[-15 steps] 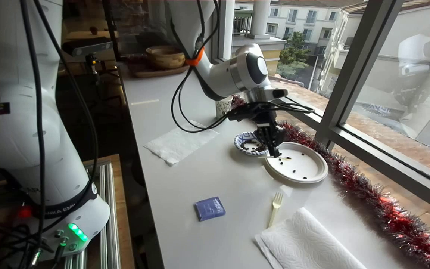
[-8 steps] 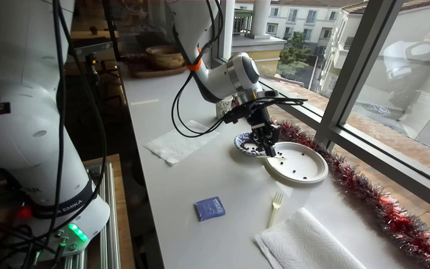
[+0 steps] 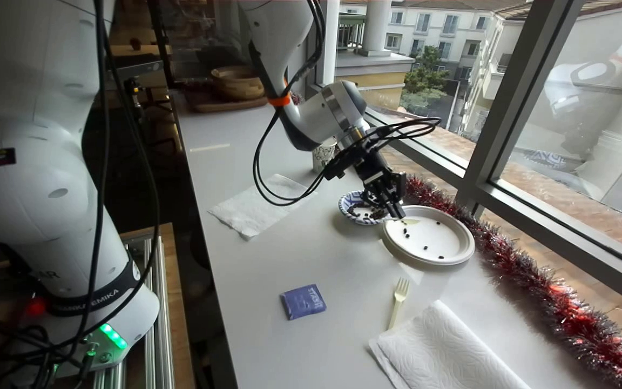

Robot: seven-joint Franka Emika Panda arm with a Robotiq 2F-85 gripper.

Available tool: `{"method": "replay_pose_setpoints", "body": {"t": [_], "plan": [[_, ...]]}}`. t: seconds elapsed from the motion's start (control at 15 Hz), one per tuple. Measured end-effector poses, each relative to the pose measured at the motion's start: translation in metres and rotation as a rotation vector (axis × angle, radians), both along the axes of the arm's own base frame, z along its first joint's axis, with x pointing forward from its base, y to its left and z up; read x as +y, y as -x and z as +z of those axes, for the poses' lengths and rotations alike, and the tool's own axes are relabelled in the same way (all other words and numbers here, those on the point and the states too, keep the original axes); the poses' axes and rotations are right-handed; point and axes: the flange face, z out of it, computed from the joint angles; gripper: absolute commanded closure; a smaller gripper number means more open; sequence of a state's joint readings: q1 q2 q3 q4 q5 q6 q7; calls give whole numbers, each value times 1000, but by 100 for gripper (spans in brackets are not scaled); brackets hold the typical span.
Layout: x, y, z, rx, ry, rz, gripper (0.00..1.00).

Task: Use the white spoon on the plate to get some contents from the bowl and put them on the white plate.

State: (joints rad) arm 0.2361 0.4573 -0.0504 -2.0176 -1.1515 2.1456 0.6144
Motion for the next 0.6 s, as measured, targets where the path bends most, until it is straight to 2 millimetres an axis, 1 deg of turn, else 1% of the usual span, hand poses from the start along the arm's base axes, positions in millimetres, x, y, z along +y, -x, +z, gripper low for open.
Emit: {"method": "replay_pose_setpoints", "body": {"t": [0.4, 0.6], "plan": [[10, 5, -16, 36, 162, 131, 97], [17, 9, -23, 51, 214, 174, 97]]}}
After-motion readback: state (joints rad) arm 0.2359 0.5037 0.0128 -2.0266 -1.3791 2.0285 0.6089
